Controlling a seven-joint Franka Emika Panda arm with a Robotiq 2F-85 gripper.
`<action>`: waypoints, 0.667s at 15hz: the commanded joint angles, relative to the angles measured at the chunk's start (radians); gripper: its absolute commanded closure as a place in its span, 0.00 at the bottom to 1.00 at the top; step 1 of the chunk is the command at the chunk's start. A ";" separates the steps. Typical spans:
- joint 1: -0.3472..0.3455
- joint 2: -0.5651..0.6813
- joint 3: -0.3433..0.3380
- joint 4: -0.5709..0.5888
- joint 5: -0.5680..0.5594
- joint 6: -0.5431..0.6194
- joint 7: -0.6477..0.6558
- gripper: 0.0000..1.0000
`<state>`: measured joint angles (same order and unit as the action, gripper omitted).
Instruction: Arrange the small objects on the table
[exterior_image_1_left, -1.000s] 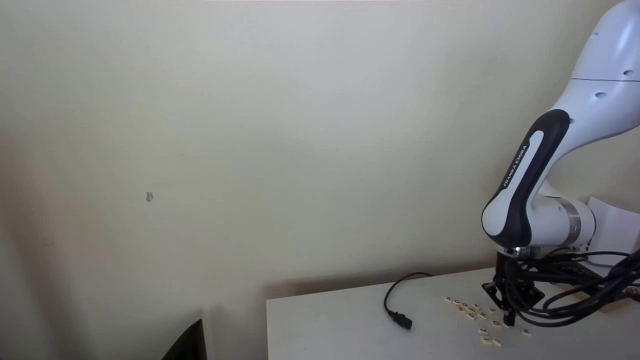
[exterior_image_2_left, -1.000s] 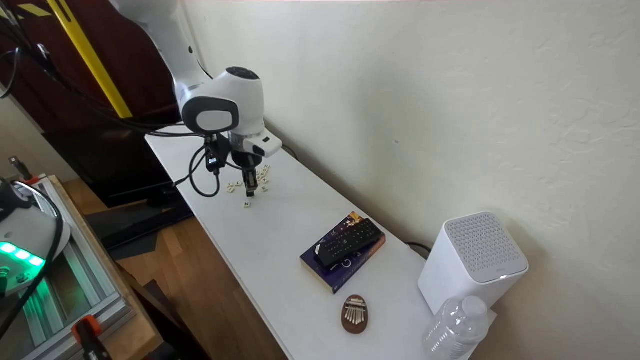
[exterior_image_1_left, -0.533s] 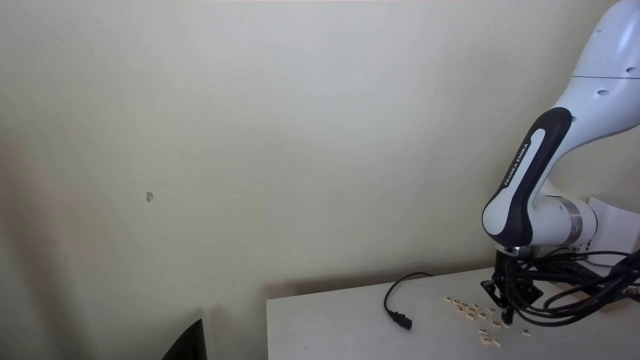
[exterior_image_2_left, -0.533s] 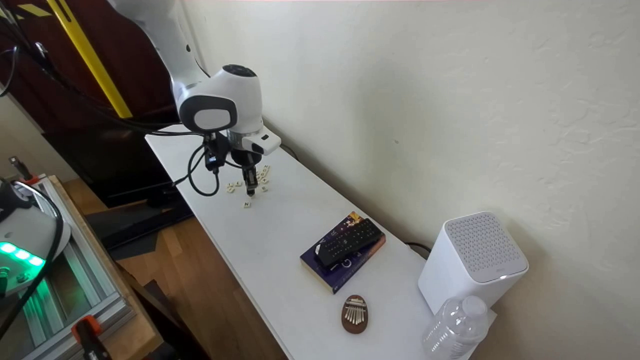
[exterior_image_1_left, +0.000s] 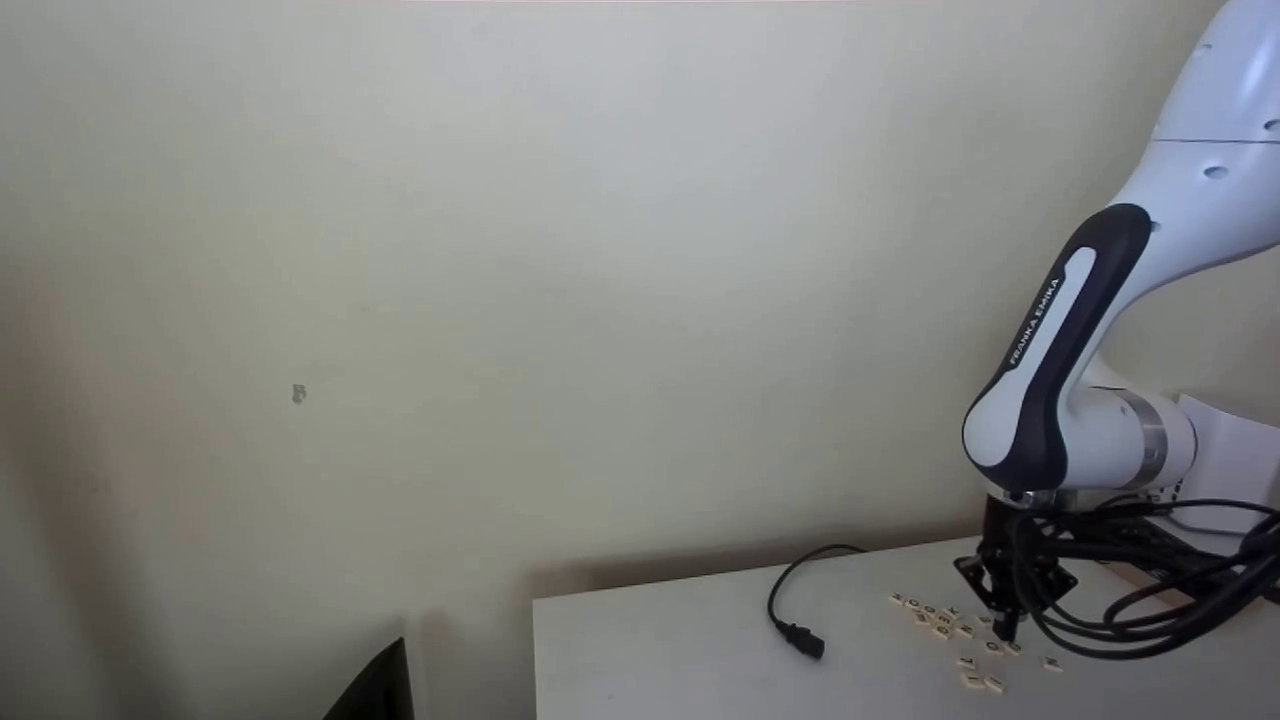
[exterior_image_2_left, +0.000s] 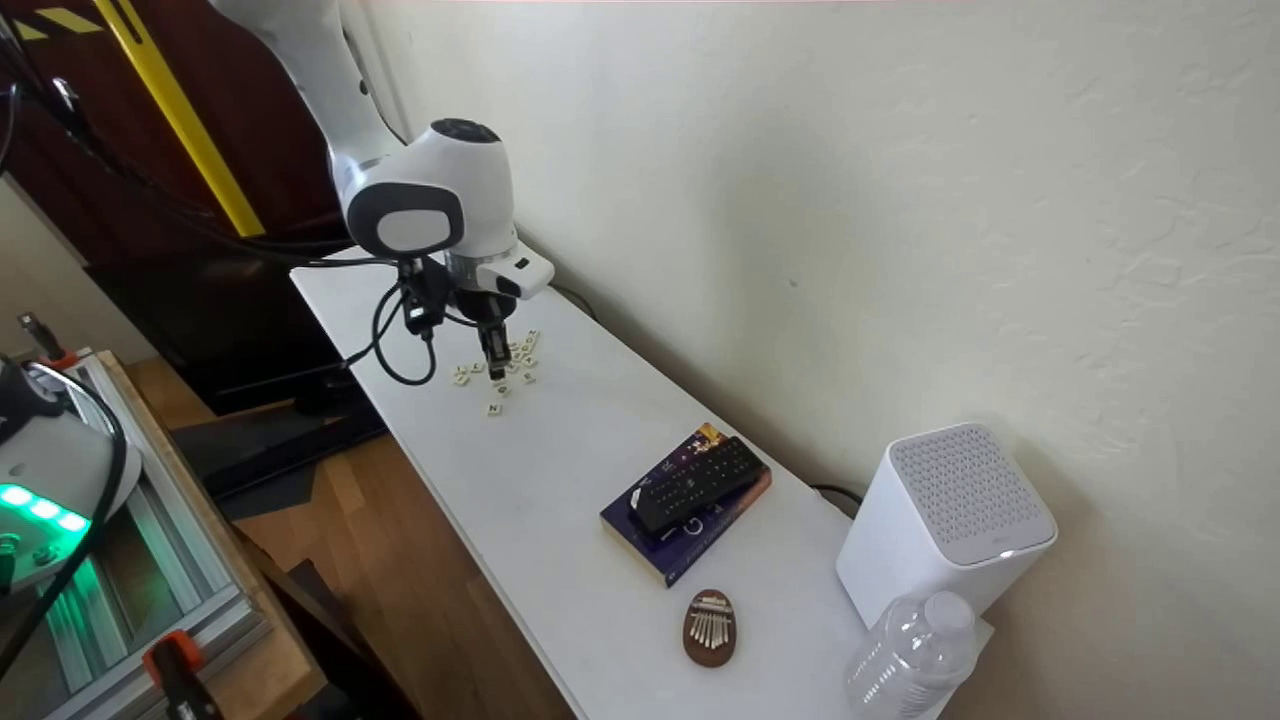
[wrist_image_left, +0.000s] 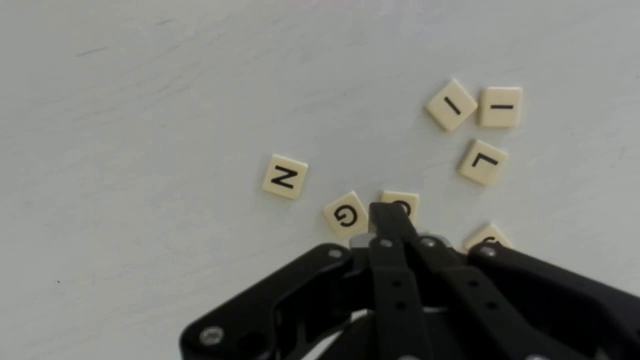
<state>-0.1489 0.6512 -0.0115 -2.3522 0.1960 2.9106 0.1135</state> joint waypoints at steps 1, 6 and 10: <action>-0.017 -0.005 0.026 -0.009 -0.003 0.014 -0.040 1.00; 0.010 0.011 0.015 0.004 -0.029 0.000 -0.063 1.00; 0.034 0.025 -0.003 0.012 -0.050 0.006 -0.067 1.00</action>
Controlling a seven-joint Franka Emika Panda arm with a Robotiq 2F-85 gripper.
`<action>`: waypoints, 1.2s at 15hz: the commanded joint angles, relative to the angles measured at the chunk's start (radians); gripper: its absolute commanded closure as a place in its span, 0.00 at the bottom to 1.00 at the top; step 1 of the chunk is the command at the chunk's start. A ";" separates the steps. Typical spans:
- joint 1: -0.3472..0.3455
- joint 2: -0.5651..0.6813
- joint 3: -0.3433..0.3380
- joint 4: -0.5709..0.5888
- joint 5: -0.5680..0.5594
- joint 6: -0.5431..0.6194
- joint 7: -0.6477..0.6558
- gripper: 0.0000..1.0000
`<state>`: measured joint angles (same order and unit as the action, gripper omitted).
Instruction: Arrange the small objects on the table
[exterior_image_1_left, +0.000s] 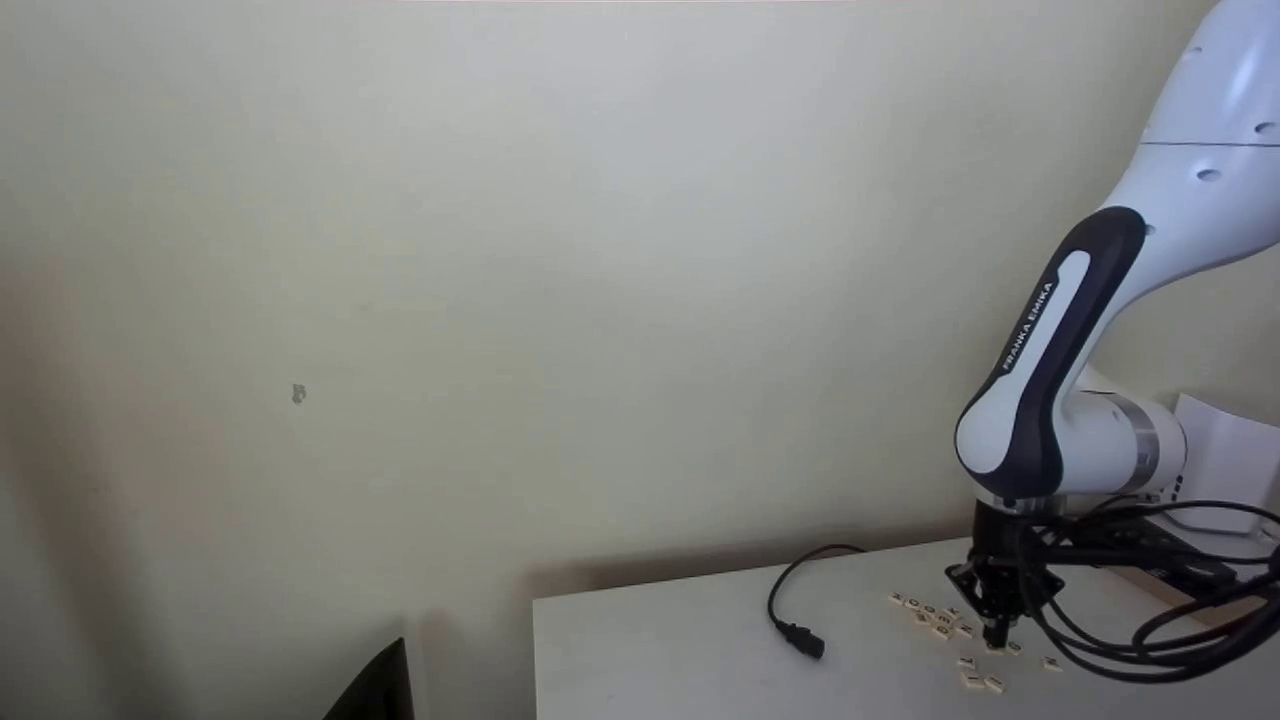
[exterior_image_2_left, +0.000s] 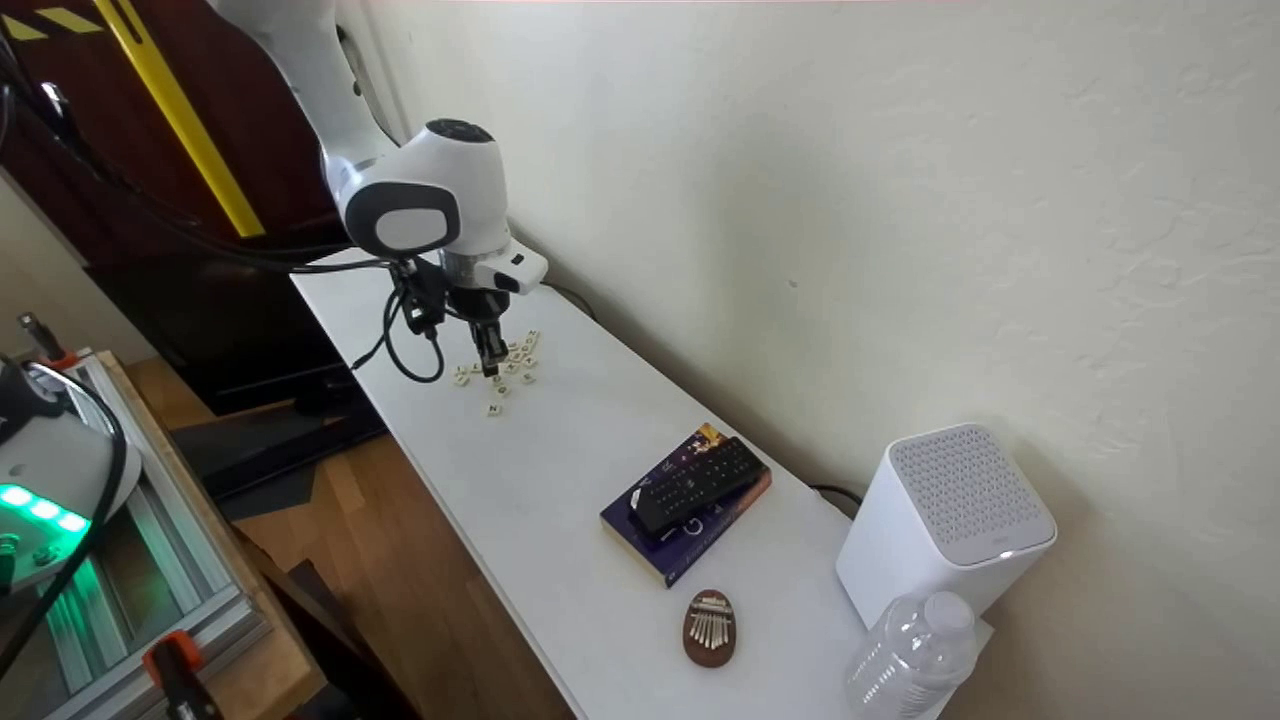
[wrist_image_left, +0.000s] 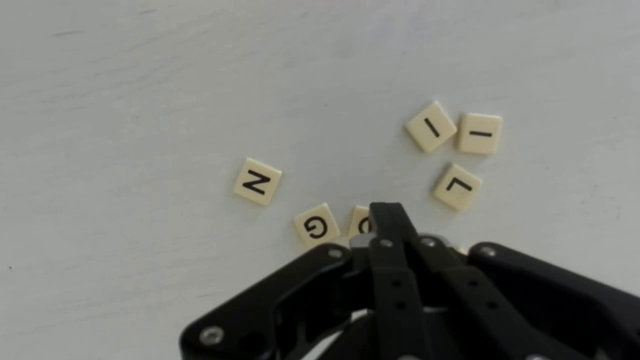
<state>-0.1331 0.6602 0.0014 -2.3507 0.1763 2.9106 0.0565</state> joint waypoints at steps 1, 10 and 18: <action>0.023 0.021 -0.021 0.013 -0.035 0.008 -0.010 1.00; 0.012 0.058 -0.024 0.054 -0.047 0.006 -0.027 1.00; -0.010 0.081 -0.017 0.095 -0.025 -0.012 -0.012 1.00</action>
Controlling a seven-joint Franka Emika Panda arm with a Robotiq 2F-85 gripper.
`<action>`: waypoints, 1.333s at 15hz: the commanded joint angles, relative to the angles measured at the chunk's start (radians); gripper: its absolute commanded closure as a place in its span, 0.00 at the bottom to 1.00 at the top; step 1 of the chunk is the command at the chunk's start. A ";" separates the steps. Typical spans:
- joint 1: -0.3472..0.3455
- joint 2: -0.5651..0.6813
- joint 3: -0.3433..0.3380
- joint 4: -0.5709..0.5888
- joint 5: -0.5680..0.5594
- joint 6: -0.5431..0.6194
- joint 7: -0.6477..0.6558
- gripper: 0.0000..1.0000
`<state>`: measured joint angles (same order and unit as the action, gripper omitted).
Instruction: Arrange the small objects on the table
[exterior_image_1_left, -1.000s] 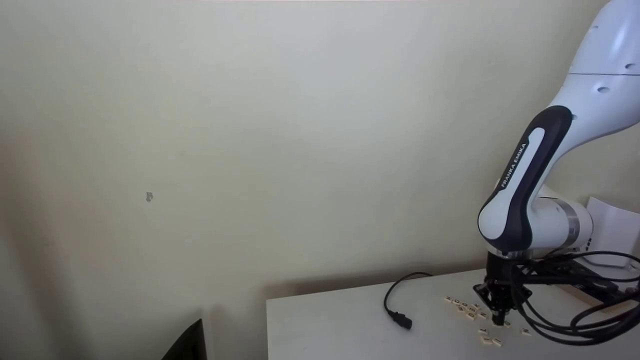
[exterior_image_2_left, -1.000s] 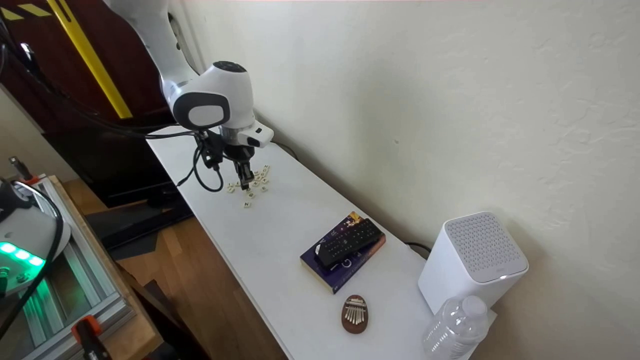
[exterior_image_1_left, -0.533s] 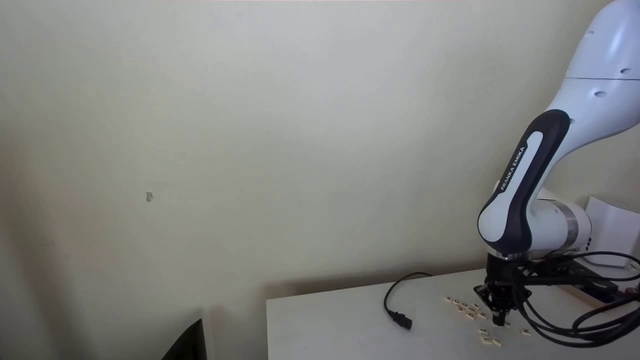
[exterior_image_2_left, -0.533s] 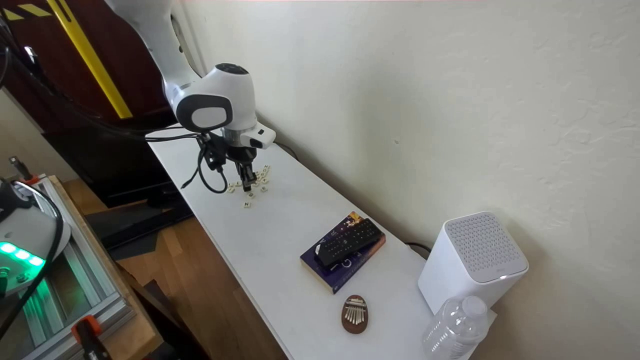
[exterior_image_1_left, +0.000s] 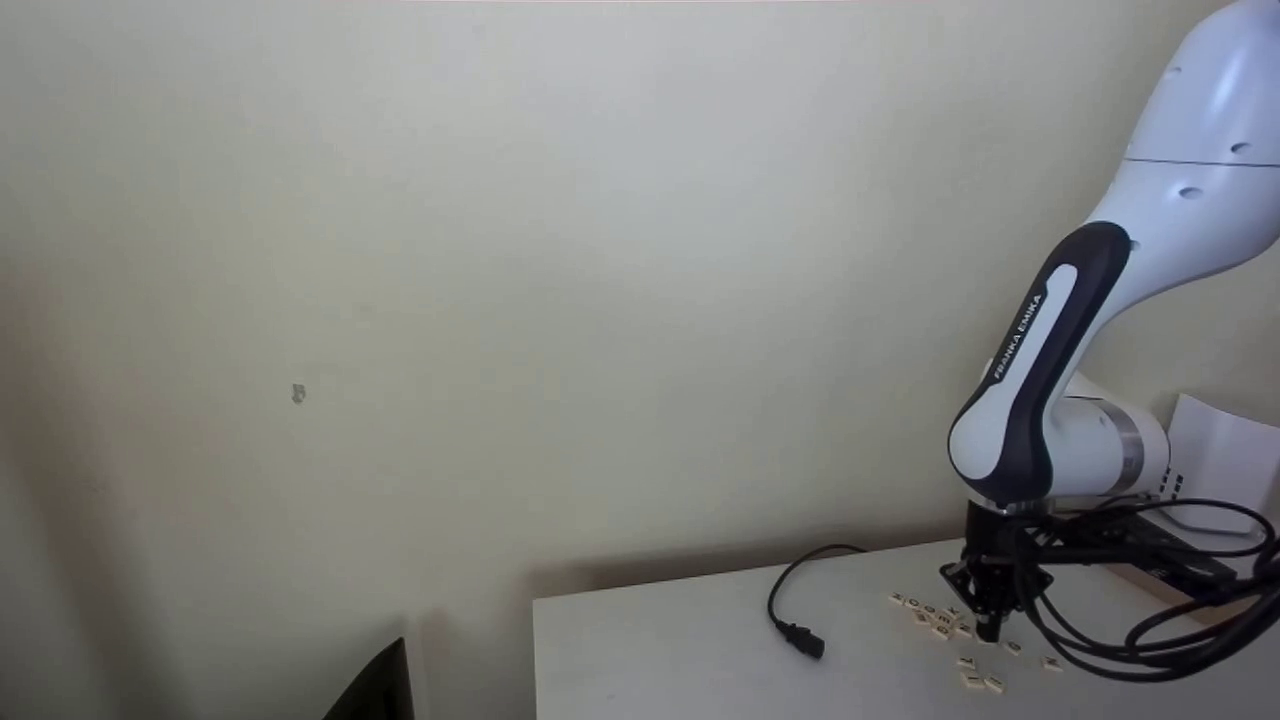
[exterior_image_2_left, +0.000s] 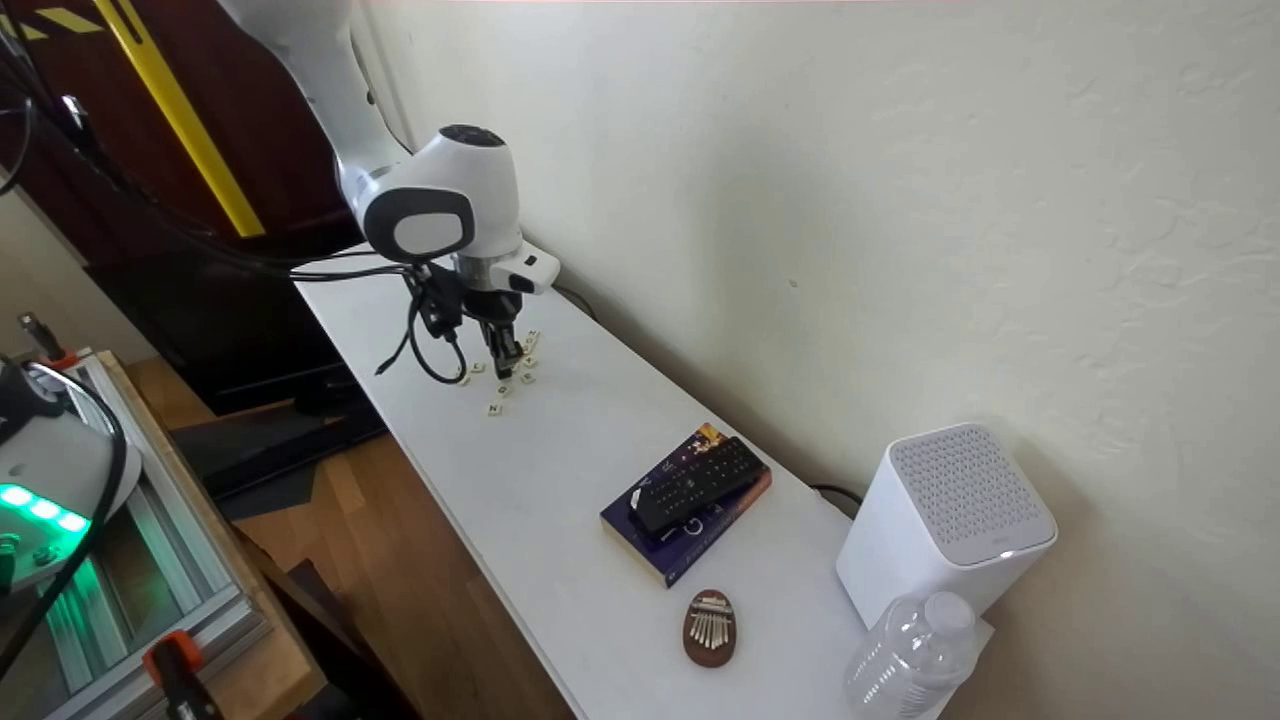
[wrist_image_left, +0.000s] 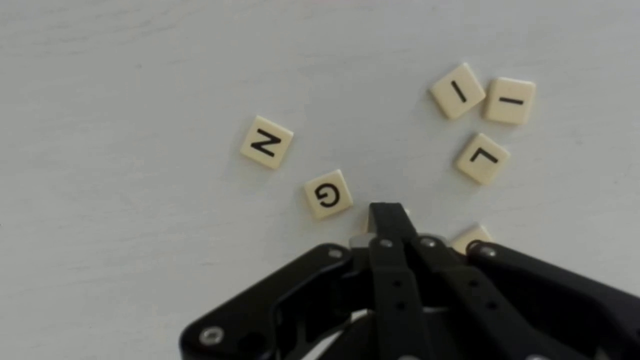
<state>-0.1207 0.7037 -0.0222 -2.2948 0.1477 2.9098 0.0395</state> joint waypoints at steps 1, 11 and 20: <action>-0.033 0.039 0.011 0.043 0.012 -0.015 0.009 1.00; -0.102 0.053 0.025 0.075 0.087 -0.040 0.071 1.00; -0.125 0.043 0.017 0.077 0.176 -0.114 0.143 1.00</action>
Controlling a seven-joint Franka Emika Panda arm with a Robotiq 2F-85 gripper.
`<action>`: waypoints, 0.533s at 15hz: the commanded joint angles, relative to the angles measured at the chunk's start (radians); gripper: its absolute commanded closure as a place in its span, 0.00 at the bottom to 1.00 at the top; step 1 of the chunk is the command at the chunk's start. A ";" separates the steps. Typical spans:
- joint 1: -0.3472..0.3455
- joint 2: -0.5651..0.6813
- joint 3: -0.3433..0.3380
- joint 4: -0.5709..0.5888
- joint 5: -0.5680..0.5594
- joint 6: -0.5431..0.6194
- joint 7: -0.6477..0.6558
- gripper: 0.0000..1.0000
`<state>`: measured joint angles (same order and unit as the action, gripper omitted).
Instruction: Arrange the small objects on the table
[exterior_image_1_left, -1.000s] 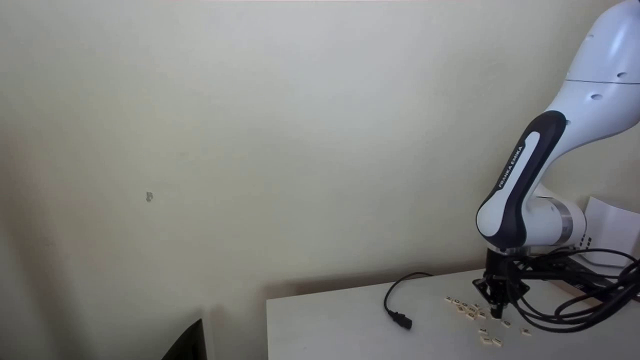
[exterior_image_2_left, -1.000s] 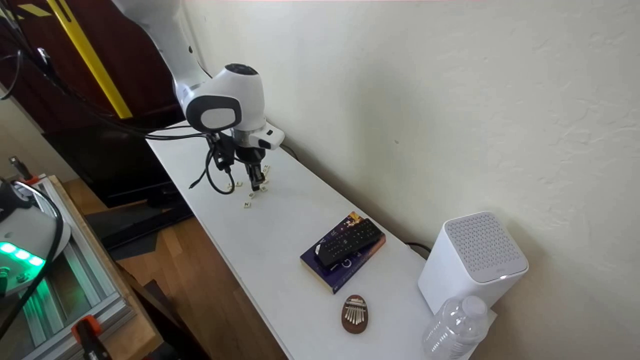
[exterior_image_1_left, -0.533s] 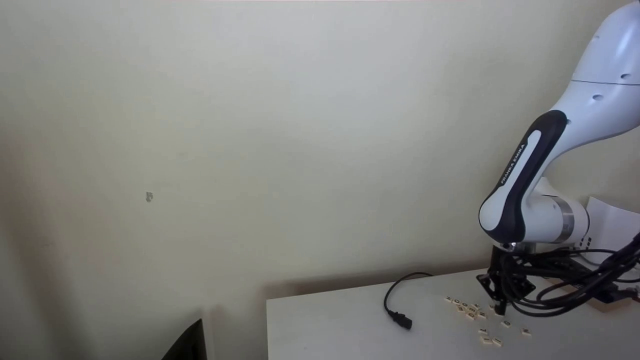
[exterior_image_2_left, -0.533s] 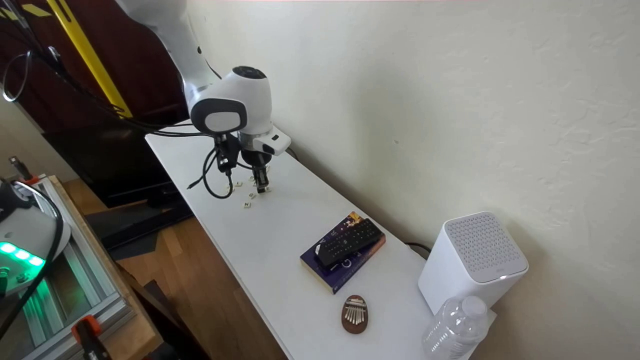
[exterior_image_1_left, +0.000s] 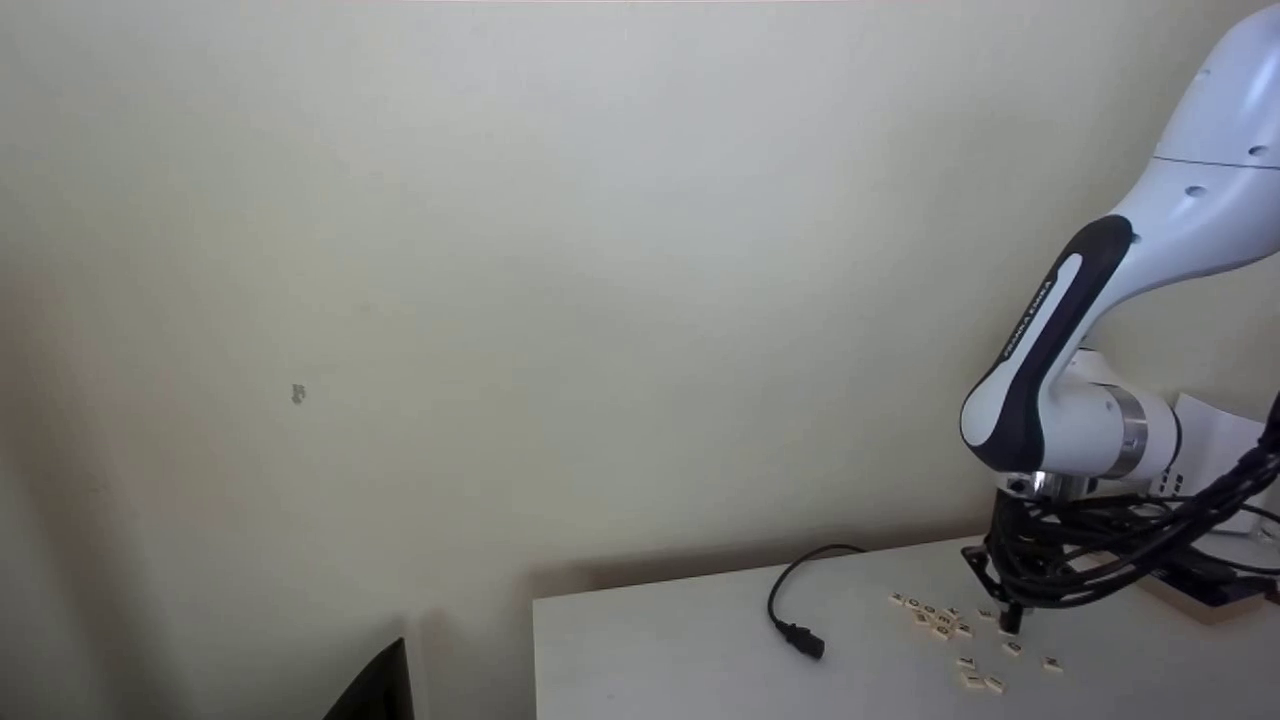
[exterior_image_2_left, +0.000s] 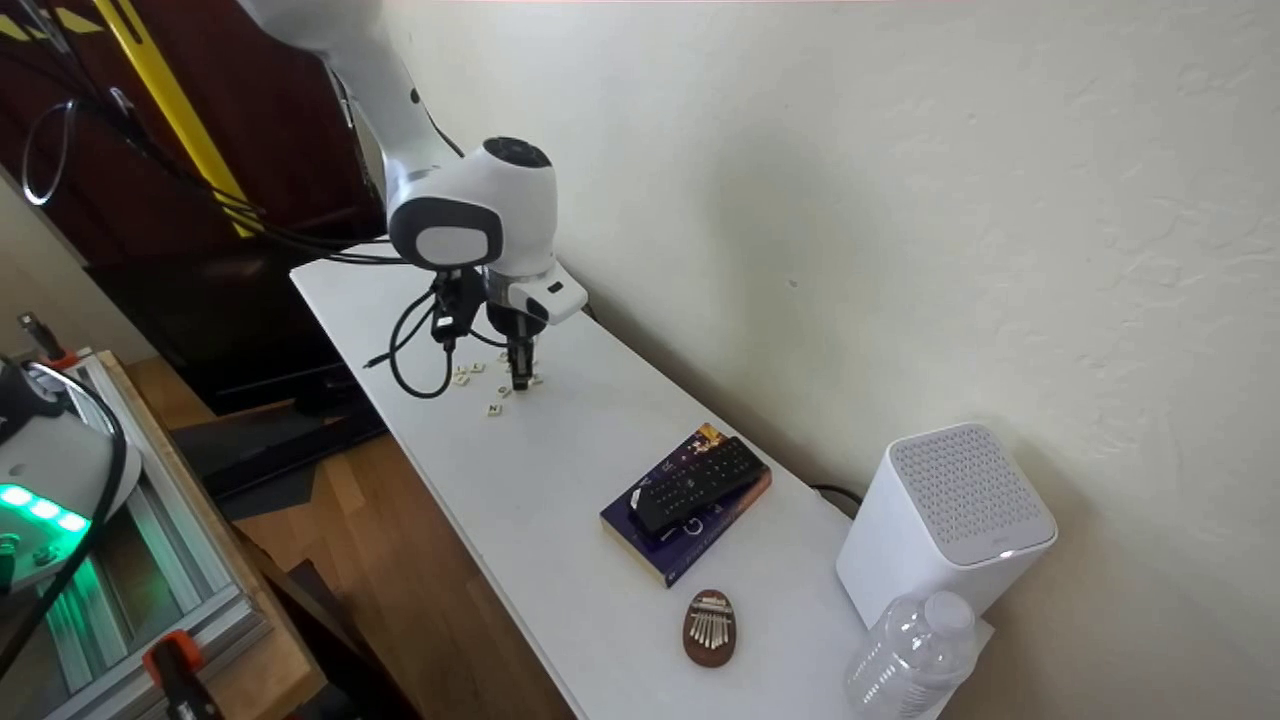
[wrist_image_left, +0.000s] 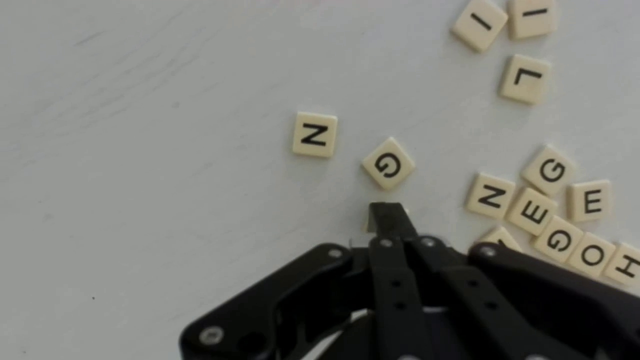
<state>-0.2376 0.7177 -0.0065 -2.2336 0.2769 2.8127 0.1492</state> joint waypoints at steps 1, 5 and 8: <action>-0.005 0.029 -0.001 0.015 0.057 -0.015 0.051 1.00; 0.000 0.022 -0.005 0.006 0.104 -0.021 0.117 1.00; 0.004 0.015 -0.011 -0.003 0.130 -0.036 0.158 1.00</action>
<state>-0.2384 0.7171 -0.0102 -2.2337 0.3613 2.8057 0.2729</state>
